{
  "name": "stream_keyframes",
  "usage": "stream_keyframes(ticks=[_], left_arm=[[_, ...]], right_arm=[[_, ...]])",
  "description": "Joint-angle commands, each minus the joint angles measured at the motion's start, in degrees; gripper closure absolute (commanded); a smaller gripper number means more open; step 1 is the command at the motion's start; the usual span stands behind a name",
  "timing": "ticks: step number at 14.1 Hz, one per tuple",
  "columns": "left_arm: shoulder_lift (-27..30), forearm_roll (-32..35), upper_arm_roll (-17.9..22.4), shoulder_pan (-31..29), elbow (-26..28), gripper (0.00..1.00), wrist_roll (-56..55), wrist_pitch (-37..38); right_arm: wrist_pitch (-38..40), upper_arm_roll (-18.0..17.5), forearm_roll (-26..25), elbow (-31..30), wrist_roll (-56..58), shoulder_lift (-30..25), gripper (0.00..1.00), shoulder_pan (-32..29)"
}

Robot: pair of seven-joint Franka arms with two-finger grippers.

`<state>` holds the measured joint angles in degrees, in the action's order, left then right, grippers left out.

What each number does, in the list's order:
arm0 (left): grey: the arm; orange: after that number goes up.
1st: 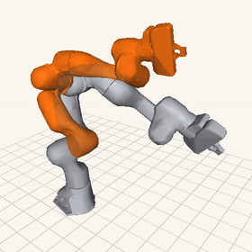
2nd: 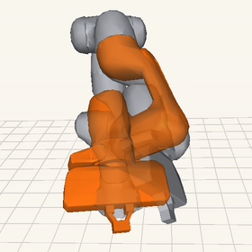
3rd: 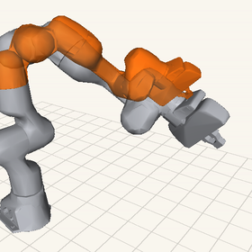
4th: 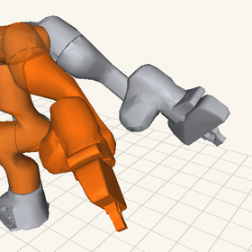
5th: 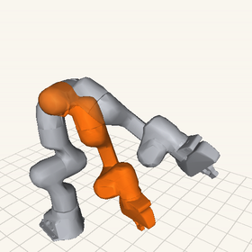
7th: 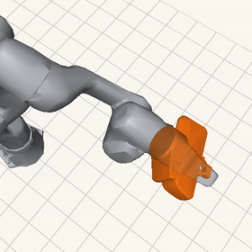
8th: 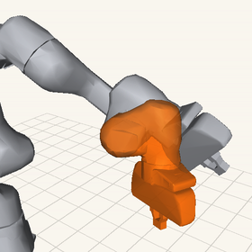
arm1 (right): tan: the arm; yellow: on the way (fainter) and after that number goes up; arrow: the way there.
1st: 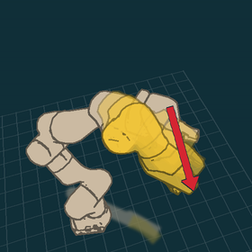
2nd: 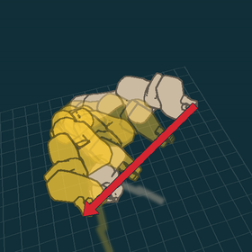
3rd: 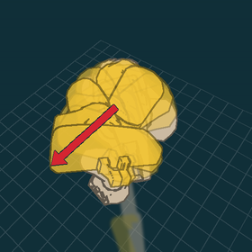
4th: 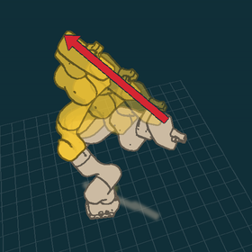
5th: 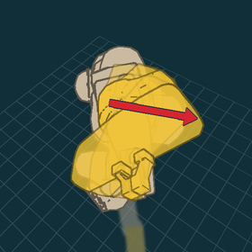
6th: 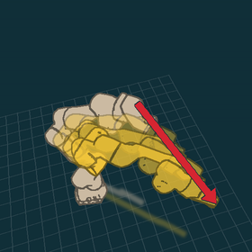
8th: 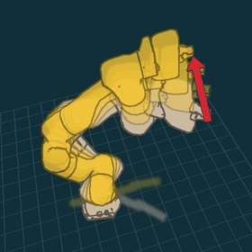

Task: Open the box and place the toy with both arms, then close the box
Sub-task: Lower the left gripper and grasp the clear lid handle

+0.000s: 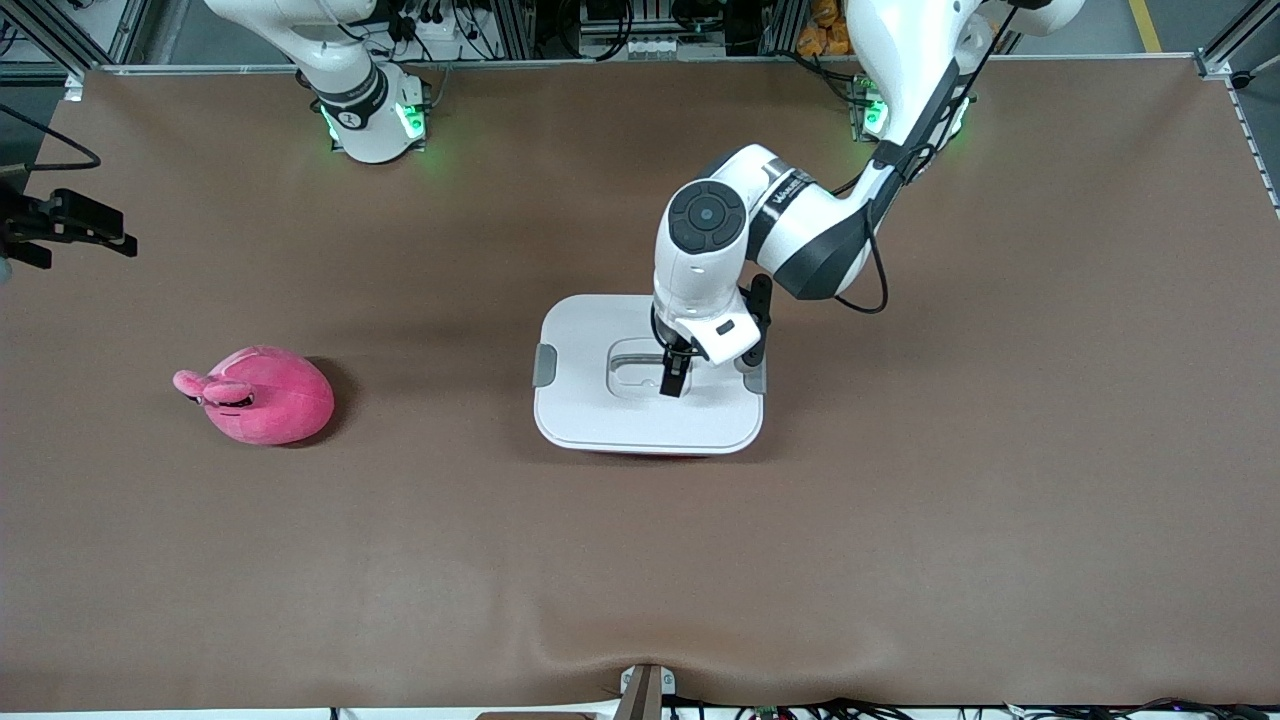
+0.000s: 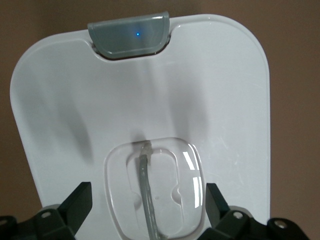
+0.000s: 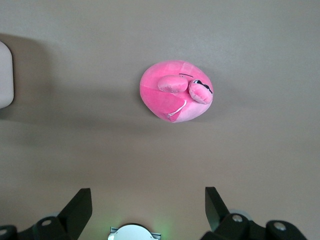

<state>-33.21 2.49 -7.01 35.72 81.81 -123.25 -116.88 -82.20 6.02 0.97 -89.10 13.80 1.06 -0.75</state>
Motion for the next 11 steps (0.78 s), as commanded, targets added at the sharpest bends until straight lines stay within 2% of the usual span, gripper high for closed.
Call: stream_keyframes(ticks=[1, 8, 11], left_arm=[[-2.5, 1.0, 0.9, 1.5, -3.1, 0.05, -3.5, -0.3], [-2.9, 0.9, 0.9, 1.6, -4.5, 0.24, -9.5, -1.3], [-3.5, 0.9, 0.9, 2.6, -4.6, 0.28, -10.5, -1.3]], right_arm=[[0.6, -0.4, -0.3, 1.0, 0.1, 0.8, 0.00, -0.7], [0.7, -0.5, -0.1, 0.9, 0.2, 0.8, 0.00, -0.7], [0.8, -0.5, -0.2, 0.7, 0.2, 0.9, 0.00, -0.5]])
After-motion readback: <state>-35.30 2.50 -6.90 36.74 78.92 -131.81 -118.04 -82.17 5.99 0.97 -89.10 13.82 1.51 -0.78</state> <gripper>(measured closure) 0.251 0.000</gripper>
